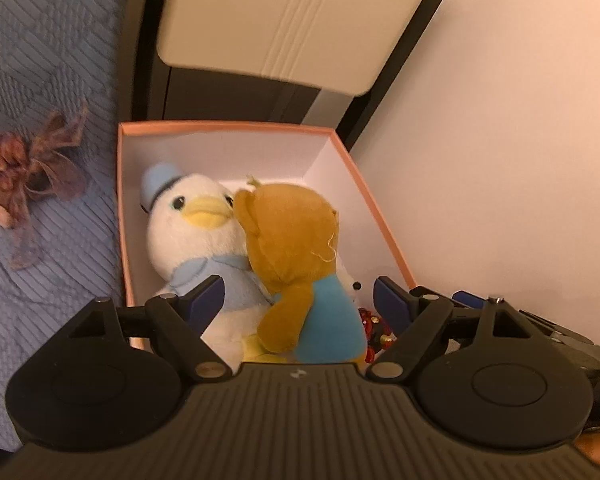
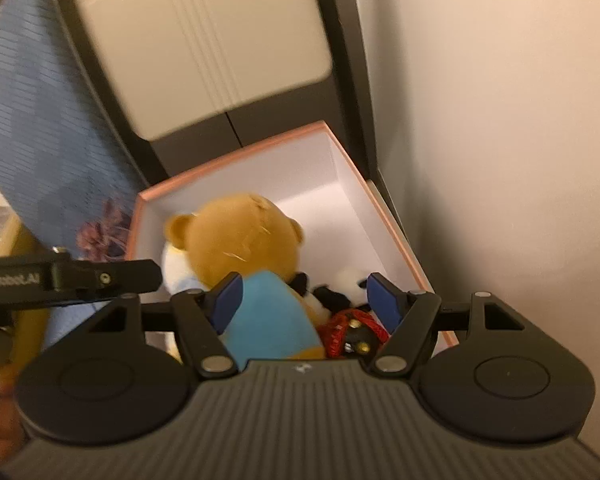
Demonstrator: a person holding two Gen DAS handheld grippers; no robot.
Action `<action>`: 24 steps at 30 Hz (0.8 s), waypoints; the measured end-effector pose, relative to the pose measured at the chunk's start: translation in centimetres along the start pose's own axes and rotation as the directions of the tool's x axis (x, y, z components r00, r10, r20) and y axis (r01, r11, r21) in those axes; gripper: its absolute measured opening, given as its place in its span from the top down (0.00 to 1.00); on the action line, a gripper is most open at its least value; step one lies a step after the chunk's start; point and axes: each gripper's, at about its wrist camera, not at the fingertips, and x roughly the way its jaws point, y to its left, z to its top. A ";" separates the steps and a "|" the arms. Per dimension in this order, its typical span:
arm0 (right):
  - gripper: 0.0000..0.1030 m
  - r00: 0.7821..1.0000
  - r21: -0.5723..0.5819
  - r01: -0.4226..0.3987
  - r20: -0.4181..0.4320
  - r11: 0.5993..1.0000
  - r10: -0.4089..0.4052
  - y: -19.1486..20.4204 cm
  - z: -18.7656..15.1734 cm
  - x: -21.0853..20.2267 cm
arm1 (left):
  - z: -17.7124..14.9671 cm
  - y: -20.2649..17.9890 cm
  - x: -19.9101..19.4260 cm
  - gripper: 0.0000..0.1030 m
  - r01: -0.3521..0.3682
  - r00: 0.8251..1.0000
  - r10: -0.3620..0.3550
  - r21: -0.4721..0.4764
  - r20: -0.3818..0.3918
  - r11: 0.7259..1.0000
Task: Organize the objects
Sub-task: 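Lower the teddy bear into the pink box with the left tool while the right tool lowers the red toy, then open both tools and withdraw them up from the pink box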
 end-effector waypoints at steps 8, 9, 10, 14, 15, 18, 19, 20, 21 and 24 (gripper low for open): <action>0.31 0.996 -0.033 -0.037 0.074 0.999 0.040 3.8 0.0 -5.2 | -0.7 1.2 -6.5 0.18 0.035 0.994 -0.033 -0.010 0.102 0.999; 0.31 0.996 -0.038 -0.043 0.082 0.998 0.046 4.3 -0.1 -5.8 | -0.9 1.4 -7.2 0.17 0.035 0.993 -0.034 -0.011 0.110 0.999; 0.31 0.995 -0.043 -0.048 0.089 0.998 0.051 4.9 -0.2 -6.3 | -1.0 1.7 -8.0 0.18 0.037 0.992 -0.035 -0.012 0.119 0.999; 0.31 0.989 -0.051 -0.071 0.124 0.996 0.076 6.9 -0.8 -8.6 | -2.0 2.5 -11.3 0.18 0.034 0.987 -0.032 -0.008 0.157 0.999; 0.31 0.988 -0.053 -0.077 0.130 0.996 0.084 7.3 -0.9 -9.0 | -2.3 2.8 -12.1 0.18 0.033 0.985 -0.031 -0.009 0.168 0.999; 0.31 0.985 -0.065 -0.093 0.142 0.994 0.102 8.9 -1.8 -10.4 | -3.2 3.4 -14.3 0.18 0.024 0.979 -0.022 -0.007 0.202 1.000; 0.31 0.983 -0.076 -0.100 0.145 0.992 0.110 9.5 -2.1 -10.9 | -3.6 3.7 -15.1 0.18 0.018 0.977 -0.016 -0.007 0.212 1.000; 0.31 0.982 -0.085 -0.102 0.148 0.991 0.114 10.0 -2.4 -11.2 | -3.9 3.8 -16.0 0.18 0.016 0.975 -0.015 -0.006 0.222 1.000; 0.31 0.981 -0.094 -0.105 0.151 0.990 0.118 10.6 -2.7 -11.6 | -4.2 4.1 -16.7 0.18 0.016 0.973 -0.013 -0.008 0.232 1.000; 0.31 0.978 -0.117 -0.121 0.158 0.986 0.139 12.2 -3.7 -12.9 | -5.5 5.0 -18.8 0.18 0.002 0.964 0.003 -0.018 0.265 1.000</action>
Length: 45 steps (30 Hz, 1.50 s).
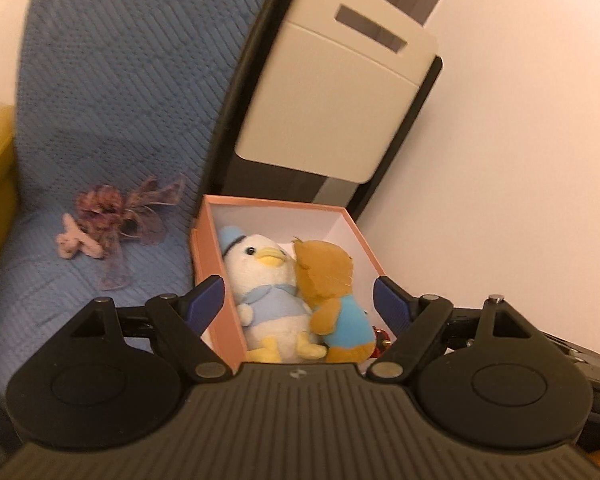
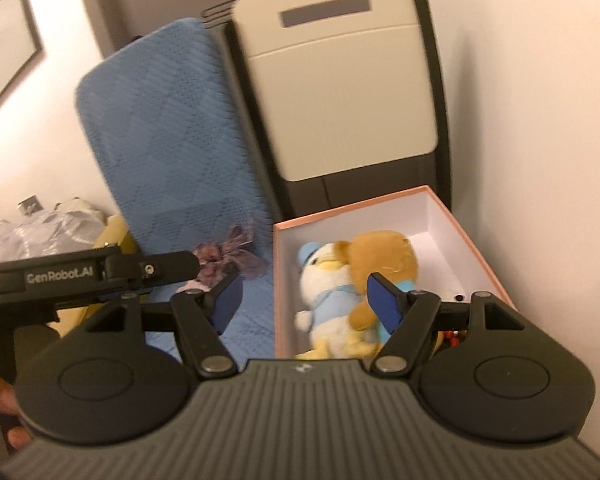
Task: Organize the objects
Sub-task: 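Open both tools and withdraw them up from the pink box, then move the left tool to the pink bunny while the right tool reaches the purple ribbon bow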
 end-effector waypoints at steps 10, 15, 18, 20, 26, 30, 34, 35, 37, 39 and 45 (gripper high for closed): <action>0.31 0.998 -0.033 -0.052 0.021 0.998 0.053 4.6 -3.0 -2.8 | -3.0 3.5 -5.5 0.18 -0.052 0.997 0.053 -0.021 0.060 0.998; 0.31 0.997 -0.053 -0.073 0.018 0.996 0.074 6.6 -4.7 -2.7 | -3.8 5.1 -7.2 0.17 -0.076 0.993 0.079 -0.040 0.087 0.996; 0.31 0.995 -0.070 -0.098 0.013 0.993 0.099 7.7 -5.5 -2.5 | -4.0 5.6 -7.9 0.17 -0.095 0.990 0.098 -0.028 0.105 0.995; 0.31 0.994 -0.068 -0.107 0.011 0.992 0.108 8.1 -5.9 -2.3 | -4.3 5.9 -8.1 0.17 -0.107 0.987 0.108 -0.016 0.117 0.994; 0.31 0.992 -0.091 -0.126 0.017 0.988 0.128 8.9 -7.1 -1.3 | -6.0 6.7 -7.9 0.17 -0.125 0.984 0.126 -0.018 0.123 0.992; 0.31 0.991 -0.098 -0.130 0.028 0.987 0.133 9.2 -7.8 -1.4 | -7.3 7.1 -7.7 0.17 -0.134 0.984 0.136 -0.027 0.111 0.991; 0.31 0.990 -0.102 -0.136 0.025 0.985 0.139 9.4 -8.6 -1.6 | -7.8 7.4 -7.3 0.17 -0.142 0.984 0.144 -0.025 0.104 0.990; 0.30 0.990 -0.100 -0.136 0.023 0.986 0.139 9.4 -8.7 -1.6 | -7.8 7.5 -7.2 0.17 -0.146 0.984 0.147 -0.025 0.104 0.989; 0.30 0.990 -0.097 -0.135 0.019 0.986 0.137 9.3 -9.0 -1.3 | -7.8 7.8 -6.9 0.17 -0.150 0.983 0.152 -0.026 0.101 0.988; 0.29 0.991 -0.090 -0.134 0.008 0.987 0.136 9.1 -9.1 -0.8 | -7.6 8.2 -6.6 0.17 -0.157 0.982 0.160 -0.030 0.101 0.987; 0.14 0.992 -0.072 -0.123 -0.013 0.990 0.122 9.0 -9.0 1.9 | -6.8 10.1 -3.8 0.17 -0.178 0.980 0.182 -0.048 0.086 0.983</action>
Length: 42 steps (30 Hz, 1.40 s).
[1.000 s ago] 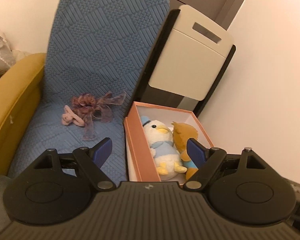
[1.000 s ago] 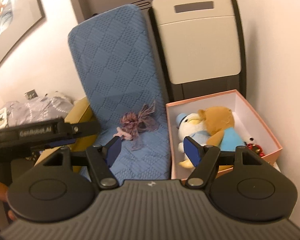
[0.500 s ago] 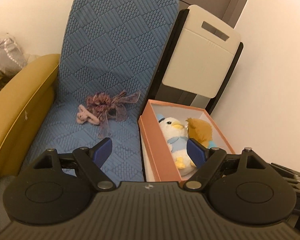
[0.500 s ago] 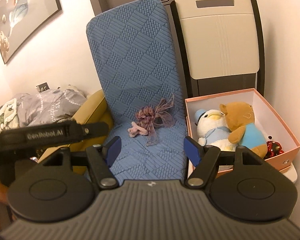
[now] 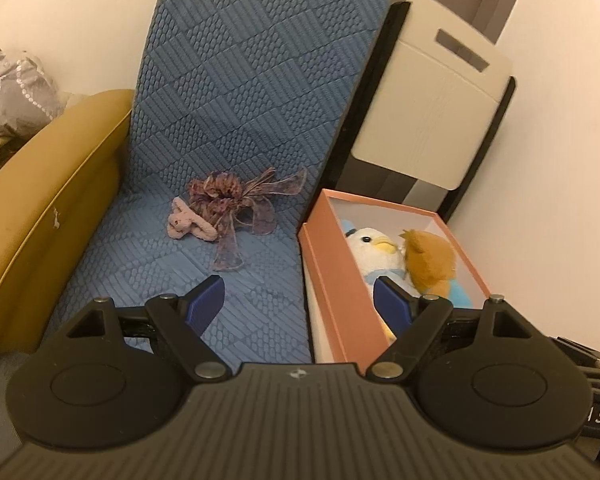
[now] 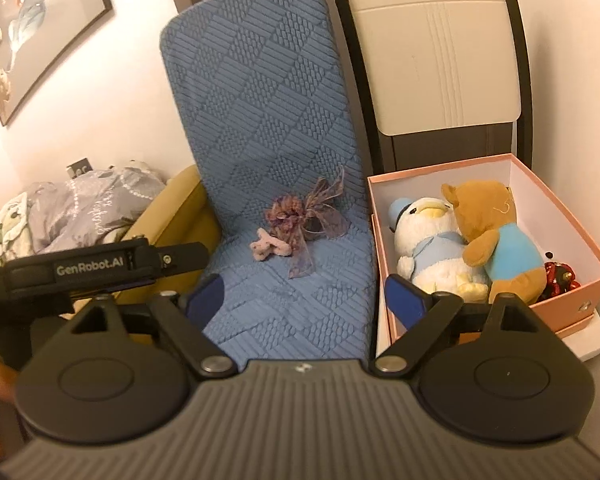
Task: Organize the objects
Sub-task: 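Move the left tool to the pink bunny while the right tool reaches the purple ribbon bow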
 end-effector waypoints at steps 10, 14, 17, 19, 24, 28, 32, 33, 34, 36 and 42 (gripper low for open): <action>0.14 1.000 -0.052 -0.012 -0.027 0.999 0.011 0.7 1.0 8.3 | 2.4 4.6 8.7 0.17 -0.074 0.997 0.072 -0.048 -0.041 0.996; 0.14 0.999 -0.072 0.019 -0.034 0.997 -0.022 1.3 1.2 12.3 | 3.5 7.2 12.7 0.17 -0.110 0.992 0.106 -0.067 -0.064 0.992; 0.14 0.999 -0.073 0.004 -0.045 0.997 -0.007 1.5 1.3 15.4 | 4.1 9.0 15.7 0.17 -0.137 0.987 0.129 -0.083 -0.097 0.987; 0.14 0.999 -0.083 -0.003 -0.052 0.997 -0.001 1.1 1.5 17.4 | 4.4 9.9 17.6 0.17 -0.139 0.986 0.130 -0.081 -0.104 0.987; 0.15 0.999 -0.119 -0.005 -0.049 0.993 0.000 0.4 1.5 21.6 | 5.1 11.8 22.1 0.17 -0.145 0.983 0.133 -0.085 -0.129 0.986; 0.20 0.999 -0.133 0.003 -0.051 0.991 -0.010 -0.2 1.3 24.4 | 6.0 13.0 25.1 0.17 -0.130 0.984 0.116 -0.100 -0.137 0.987; 0.29 0.996 -0.128 0.011 -0.086 0.992 -0.023 -0.8 1.2 27.7 | 6.4 13.9 27.7 0.18 -0.130 0.980 0.113 -0.095 -0.161 0.987; 0.29 0.996 -0.124 0.013 -0.089 0.992 -0.025 -0.9 1.3 28.5 | 6.5 14.0 28.2 0.18 -0.134 0.979 0.118 -0.089 -0.164 0.987; 0.30 0.995 -0.119 0.016 -0.096 0.993 -0.027 -1.1 1.5 29.2 | 6.6 14.3 28.7 0.18 -0.139 0.978 0.123 -0.086 -0.169 0.987; 0.34 0.994 -0.100 0.009 -0.109 0.995 -0.020 -1.3 1.8 30.5 | 6.8 15.0 29.8 0.19 -0.153 0.972 0.133 -0.092 -0.193 0.984; 0.38 0.992 0.008 0.016 -0.125 1.000 -0.015 -2.3 3.1 33.9 | 7.7 16.9 32.1 0.28 -0.155 0.964 0.121 -0.134 -0.235 0.979</action>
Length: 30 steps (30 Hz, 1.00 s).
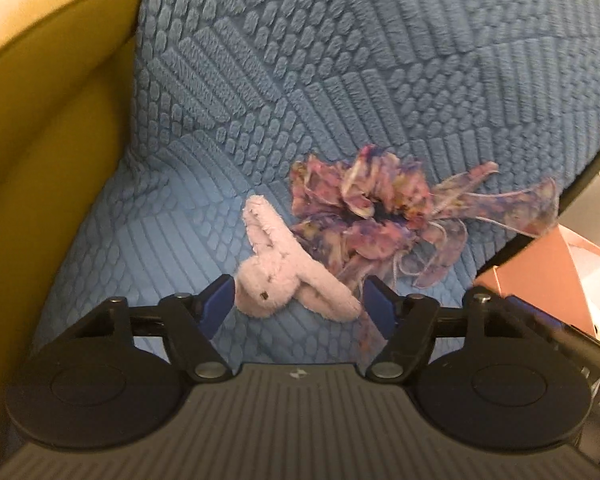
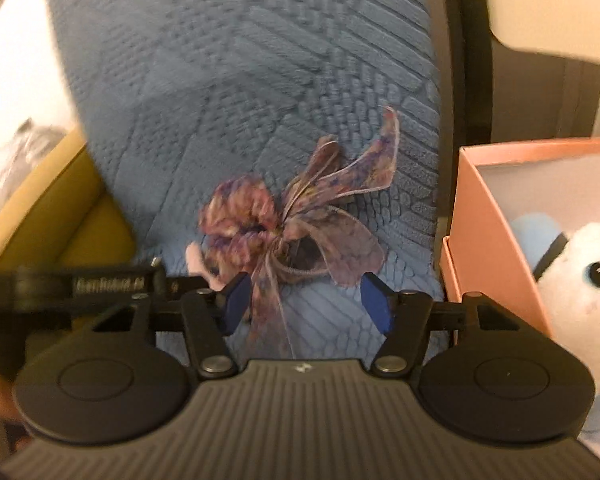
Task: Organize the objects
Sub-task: 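Move the left tool to the pink bunny while the right tool reaches the purple ribbon bow, then close the right tool on the purple ribbon bow and lift it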
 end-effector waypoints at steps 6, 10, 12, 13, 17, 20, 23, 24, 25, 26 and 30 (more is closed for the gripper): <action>0.44 0.997 0.133 -0.079 -0.006 0.988 0.080 -1.0 2.0 3.5 | 0.3 0.7 1.2 0.28 0.016 0.999 -0.018 -0.045 -0.036 0.999; 0.49 0.989 0.200 -0.133 -0.028 0.971 0.142 -1.5 3.0 5.9 | 0.3 0.8 1.8 0.28 0.028 0.998 -0.032 -0.072 -0.056 0.997; 0.51 0.990 0.215 -0.124 -0.045 0.969 0.136 -1.8 3.1 7.0 | 0.5 0.9 1.9 0.28 0.023 0.998 -0.027 -0.069 -0.054 0.997; 0.52 0.989 0.223 -0.119 -0.062 0.968 0.135 -1.9 3.1 7.5 | 0.6 0.9 2.0 0.28 0.020 0.998 -0.024 -0.070 -0.054 0.997; 0.53 0.983 0.240 -0.142 -0.080 0.960 0.165 -2.0 2.9 8.9 | 0.7 1.3 2.4 0.28 0.011 0.999 -0.016 -0.089 -0.052 0.996; 0.62 0.984 0.184 -0.132 -0.097 0.974 0.152 -1.3 2.7 9.4 | 0.6 1.4 2.8 0.28 -0.007 0.999 0.003 -0.093 -0.050 0.996; 0.74 0.980 0.200 -0.148 -0.100 0.969 0.170 -1.3 2.5 9.4 | 0.5 1.9 2.9 0.28 -0.002 0.999 -0.003 -0.118 -0.042 0.993; 0.74 0.982 0.181 -0.144 -0.096 0.973 0.163 -1.2 2.5 9.1 | 0.5 2.0 2.8 0.29 -0.002 0.999 -0.003 -0.115 -0.041 0.993; 0.75 0.984 0.166 -0.141 -0.087 0.976 0.157 -1.1 2.5 8.7 | 0.5 1.9 2.7 0.30 -0.004 0.999 -0.001 -0.112 -0.041 0.994; 0.75 0.985 0.156 -0.140 -0.079 0.978 0.153 -1.1 2.5 8.3 | 0.5 1.9 2.6 0.31 -0.006 0.999 0.002 -0.112 -0.041 0.994; 0.76 0.984 0.151 -0.149 -0.079 0.977 0.163 -1.0 2.4 6.9 | 0.4 2.0 1.7 0.32 -0.020 0.999 0.016 -0.097 -0.043 0.995</action>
